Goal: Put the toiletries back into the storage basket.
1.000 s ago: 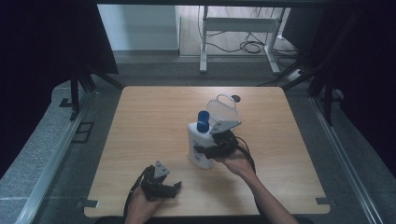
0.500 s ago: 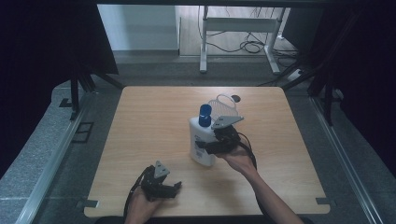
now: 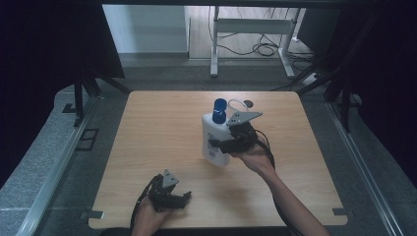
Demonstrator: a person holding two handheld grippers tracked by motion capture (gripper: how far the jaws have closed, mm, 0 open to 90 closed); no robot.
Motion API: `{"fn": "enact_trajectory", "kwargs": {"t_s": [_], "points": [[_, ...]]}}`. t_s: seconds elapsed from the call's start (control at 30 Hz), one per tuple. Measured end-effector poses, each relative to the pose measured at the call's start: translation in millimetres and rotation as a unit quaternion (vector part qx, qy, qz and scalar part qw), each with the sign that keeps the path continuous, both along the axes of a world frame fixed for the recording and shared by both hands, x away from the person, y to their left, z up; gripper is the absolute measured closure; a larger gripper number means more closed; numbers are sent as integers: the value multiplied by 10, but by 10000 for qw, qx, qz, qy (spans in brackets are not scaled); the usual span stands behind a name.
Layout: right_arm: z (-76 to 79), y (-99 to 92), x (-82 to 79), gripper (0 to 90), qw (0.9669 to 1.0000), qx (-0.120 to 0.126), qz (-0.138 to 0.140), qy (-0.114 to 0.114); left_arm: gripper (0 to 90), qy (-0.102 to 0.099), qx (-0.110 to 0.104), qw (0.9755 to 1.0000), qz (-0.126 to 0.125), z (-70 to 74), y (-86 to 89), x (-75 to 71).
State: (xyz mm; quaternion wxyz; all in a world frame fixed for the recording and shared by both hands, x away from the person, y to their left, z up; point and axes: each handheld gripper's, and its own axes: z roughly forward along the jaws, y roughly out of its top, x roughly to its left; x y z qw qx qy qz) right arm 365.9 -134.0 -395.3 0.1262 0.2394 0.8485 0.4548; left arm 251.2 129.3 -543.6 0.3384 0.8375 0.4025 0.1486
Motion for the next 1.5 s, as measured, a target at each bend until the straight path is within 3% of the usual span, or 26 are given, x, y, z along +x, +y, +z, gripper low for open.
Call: {"fn": "enact_trajectory", "kwargs": {"t_s": [0.83, 1.5], "points": [[358, -121, 258, 375, 9996, 171, -160, -133, 119, 4, 1, 10000, -1, 1, 0, 0], [542, -219, 530, 375, 9985, 248, -407, -274, 119, 5, -14, 10000, 9, 0, -2, -1]]}}
